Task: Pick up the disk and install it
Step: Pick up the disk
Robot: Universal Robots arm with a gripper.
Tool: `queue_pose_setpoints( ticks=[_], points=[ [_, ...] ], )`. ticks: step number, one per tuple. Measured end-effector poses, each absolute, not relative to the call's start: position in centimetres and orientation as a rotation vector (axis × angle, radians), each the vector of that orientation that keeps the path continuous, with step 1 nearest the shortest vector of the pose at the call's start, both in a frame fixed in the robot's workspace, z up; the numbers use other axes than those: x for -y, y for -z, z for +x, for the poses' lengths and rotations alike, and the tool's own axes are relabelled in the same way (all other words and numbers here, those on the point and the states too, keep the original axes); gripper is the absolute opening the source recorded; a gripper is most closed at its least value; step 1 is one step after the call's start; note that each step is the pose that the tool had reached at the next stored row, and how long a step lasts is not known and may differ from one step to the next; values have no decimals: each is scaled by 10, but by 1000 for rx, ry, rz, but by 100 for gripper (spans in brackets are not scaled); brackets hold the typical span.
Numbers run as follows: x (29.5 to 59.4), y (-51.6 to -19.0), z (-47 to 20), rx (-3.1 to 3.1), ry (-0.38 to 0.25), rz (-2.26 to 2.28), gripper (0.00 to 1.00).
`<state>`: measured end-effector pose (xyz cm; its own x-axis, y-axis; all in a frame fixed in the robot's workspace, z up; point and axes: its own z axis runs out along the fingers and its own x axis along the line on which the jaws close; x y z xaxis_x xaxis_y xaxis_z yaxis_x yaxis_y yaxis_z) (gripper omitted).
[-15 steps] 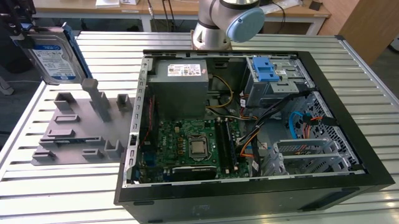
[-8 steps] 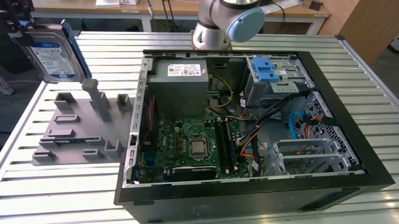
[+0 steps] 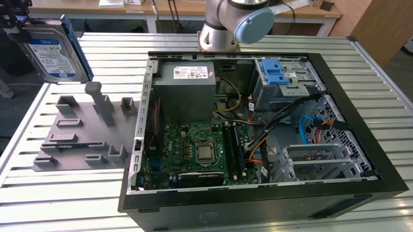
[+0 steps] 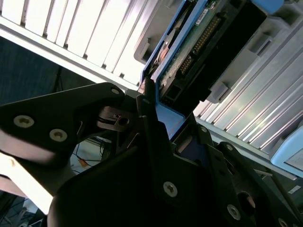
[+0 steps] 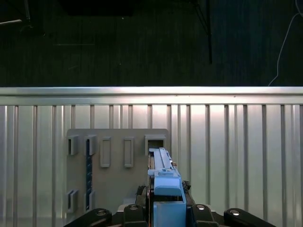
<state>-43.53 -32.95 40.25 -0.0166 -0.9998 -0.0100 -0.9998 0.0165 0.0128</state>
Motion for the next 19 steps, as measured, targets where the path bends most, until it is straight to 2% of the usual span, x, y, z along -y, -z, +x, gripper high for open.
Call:
queue_pose_setpoints(
  ticks=[19],
  points=[
    [330, -438, -435, 2238, 25, 2202, 37]
  ],
)
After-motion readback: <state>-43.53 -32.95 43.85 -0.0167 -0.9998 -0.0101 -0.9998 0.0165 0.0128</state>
